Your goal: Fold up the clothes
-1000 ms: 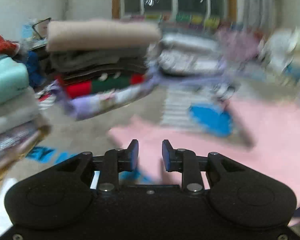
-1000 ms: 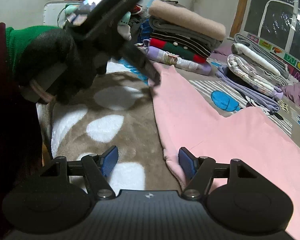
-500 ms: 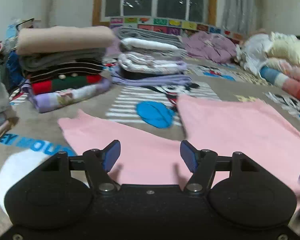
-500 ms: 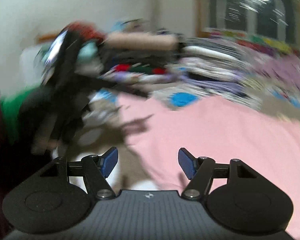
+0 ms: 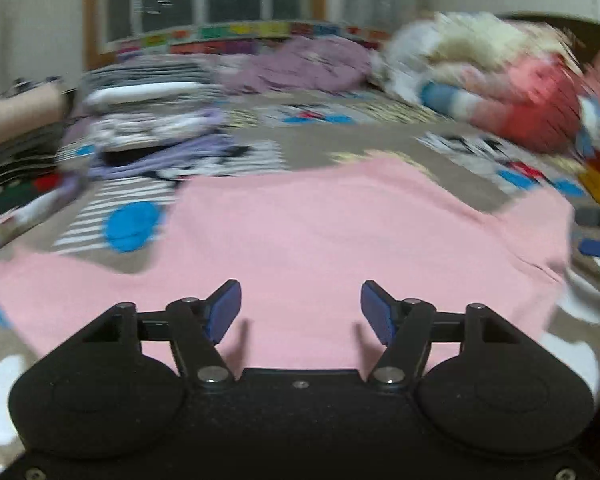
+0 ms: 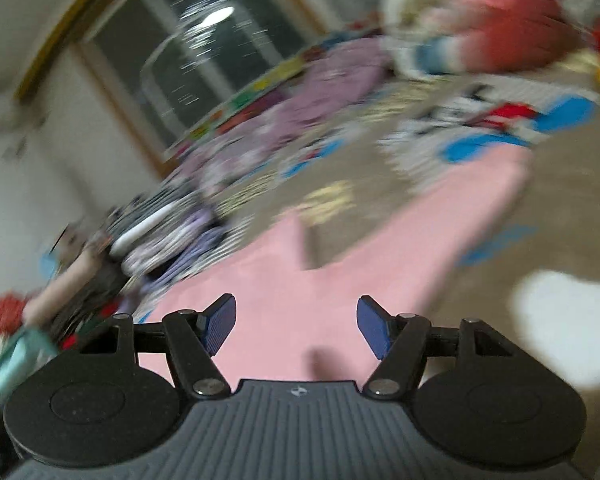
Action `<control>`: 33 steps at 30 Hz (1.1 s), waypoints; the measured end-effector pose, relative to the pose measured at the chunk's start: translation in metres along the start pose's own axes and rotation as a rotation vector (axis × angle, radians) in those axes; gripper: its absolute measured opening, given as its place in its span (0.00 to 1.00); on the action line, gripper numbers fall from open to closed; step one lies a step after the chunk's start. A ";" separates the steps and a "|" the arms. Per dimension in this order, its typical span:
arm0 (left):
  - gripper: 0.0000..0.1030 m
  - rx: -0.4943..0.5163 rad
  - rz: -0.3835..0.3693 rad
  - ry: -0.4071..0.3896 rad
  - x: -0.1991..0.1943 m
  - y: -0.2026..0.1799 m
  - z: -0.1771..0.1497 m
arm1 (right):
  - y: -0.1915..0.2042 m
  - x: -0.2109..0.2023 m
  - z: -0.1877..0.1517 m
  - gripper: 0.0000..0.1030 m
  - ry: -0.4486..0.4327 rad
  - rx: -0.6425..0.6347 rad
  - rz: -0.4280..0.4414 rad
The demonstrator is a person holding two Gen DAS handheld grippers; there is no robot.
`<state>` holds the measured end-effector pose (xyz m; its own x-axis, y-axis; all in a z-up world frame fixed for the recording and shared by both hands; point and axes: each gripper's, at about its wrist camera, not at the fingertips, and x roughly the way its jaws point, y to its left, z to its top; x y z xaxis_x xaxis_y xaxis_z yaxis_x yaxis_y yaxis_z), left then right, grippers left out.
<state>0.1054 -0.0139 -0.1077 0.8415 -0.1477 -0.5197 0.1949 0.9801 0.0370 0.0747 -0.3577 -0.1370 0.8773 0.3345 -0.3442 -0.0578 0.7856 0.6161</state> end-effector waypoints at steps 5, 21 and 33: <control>0.34 0.179 -0.027 0.079 0.034 -0.060 0.022 | -0.054 -0.005 0.011 0.66 -0.049 0.195 -0.040; 0.17 0.265 -0.065 0.246 0.196 -0.141 0.105 | -0.075 0.025 0.019 0.65 -0.019 0.179 -0.007; 0.17 0.079 -0.095 0.270 0.231 -0.114 0.133 | -0.070 0.025 0.019 0.66 -0.010 0.165 -0.009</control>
<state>0.3451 -0.1775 -0.1183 0.6554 -0.1872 -0.7317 0.3138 0.9487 0.0383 0.1098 -0.4140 -0.1753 0.8820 0.3221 -0.3439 0.0287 0.6918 0.7215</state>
